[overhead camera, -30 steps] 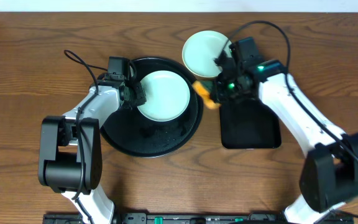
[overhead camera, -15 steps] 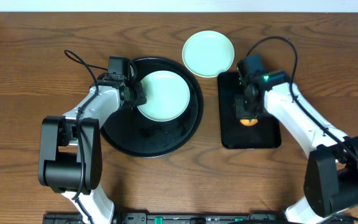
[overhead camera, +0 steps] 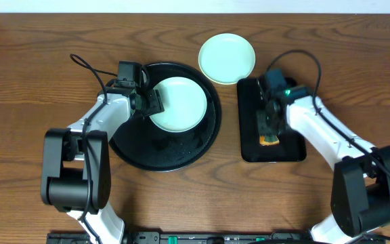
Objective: Clean dirty plates on tray and stack at the side
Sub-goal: 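Return the sponge to the black rectangular tray and release it, then grasp the green plate rim with the right gripper as left releases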
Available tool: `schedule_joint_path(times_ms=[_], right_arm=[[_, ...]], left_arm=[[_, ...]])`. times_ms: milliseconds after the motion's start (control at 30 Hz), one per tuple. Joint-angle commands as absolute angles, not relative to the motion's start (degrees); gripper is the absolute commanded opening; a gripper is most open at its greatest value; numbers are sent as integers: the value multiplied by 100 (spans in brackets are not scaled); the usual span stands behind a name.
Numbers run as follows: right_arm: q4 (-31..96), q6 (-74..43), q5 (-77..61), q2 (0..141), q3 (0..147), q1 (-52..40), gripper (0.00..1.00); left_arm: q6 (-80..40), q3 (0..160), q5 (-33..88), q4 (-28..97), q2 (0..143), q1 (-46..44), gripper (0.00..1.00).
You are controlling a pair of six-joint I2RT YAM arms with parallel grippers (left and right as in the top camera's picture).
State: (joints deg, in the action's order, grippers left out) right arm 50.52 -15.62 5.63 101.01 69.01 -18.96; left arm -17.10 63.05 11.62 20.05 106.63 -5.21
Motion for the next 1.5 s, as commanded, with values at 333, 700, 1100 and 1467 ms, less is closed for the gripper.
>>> schedule_joint_path(times_ms=[333, 700, 1100, 1467], right_arm=[[4254, -513, -355, 9988, 8475, -2436, 54], [2233, 49, 51, 11380, 8475, -3315, 54], [1063, 30, -333, 12376, 8475, -3378, 50], [969, 30, -349, 12820, 8475, -3535, 37]], left_arm=[[-1468, 6226, -139, 3164, 9115, -506, 75], [-2375, 6224, 23, 4613, 8582, -600, 75], [-2366, 6213, 16, 5229, 7902, -1413, 75], [-2263, 6213, -989, 5286, 7896, -1339, 83]])
